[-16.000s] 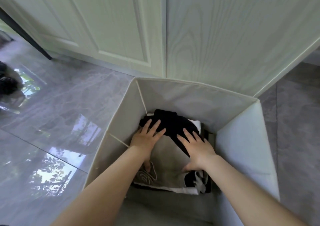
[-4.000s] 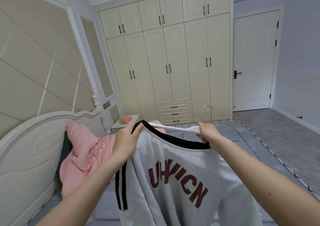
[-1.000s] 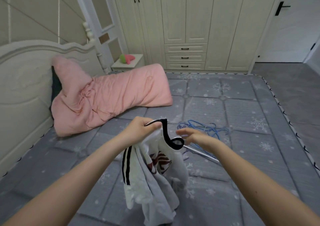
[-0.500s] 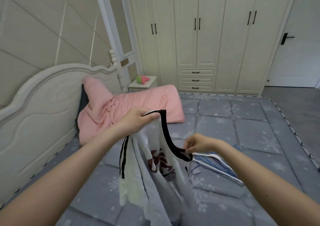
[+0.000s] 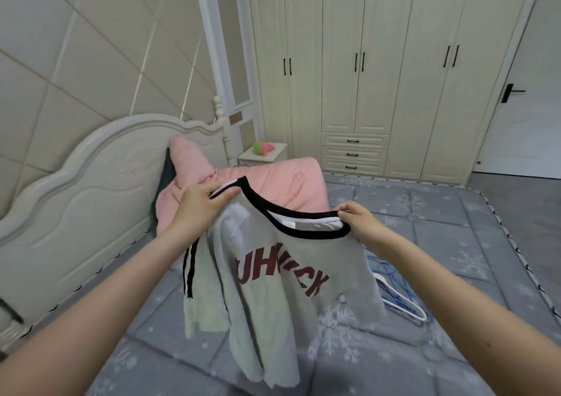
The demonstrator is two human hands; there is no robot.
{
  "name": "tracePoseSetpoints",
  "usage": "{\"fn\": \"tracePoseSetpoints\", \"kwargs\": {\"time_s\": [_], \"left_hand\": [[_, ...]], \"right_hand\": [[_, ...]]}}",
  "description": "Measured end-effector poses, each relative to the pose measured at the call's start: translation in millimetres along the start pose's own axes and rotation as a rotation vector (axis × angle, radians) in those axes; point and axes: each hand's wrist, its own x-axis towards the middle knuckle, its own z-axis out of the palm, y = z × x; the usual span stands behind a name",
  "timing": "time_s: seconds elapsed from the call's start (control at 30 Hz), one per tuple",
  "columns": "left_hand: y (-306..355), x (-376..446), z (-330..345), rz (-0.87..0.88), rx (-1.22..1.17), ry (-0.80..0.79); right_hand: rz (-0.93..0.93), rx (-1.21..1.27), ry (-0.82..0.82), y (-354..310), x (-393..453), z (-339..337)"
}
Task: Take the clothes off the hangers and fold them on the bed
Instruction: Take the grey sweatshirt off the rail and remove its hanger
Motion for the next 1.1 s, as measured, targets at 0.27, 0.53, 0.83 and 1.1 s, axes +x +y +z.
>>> {"fn": "tracePoseSetpoints", "kwargs": {"time_s": [0.27,0.53,0.83,1.1], "left_hand": [[15.3,-43.6,-64.7,0.015,-0.019,-0.071],[21.5,-103.9,-122.6,0.079,-0.168,-0.040],[18.0,-165.0,-172.4,0.064,-0.265,-0.266],[12.3,-167.6,-165.5,0.004,-0.214,-0.528]], "right_hand": [[-0.205,-0.513,-0.182,-56.7,-95.8,6.4],[-0.360,-0.403,0.222,-95.4,-204.4,42.7],[-0.177,-0.222,0.450,-99.1,-304.8,65.9],[-0.068,-0.070,0.321,-72.1,-332.6,58.3]]}}
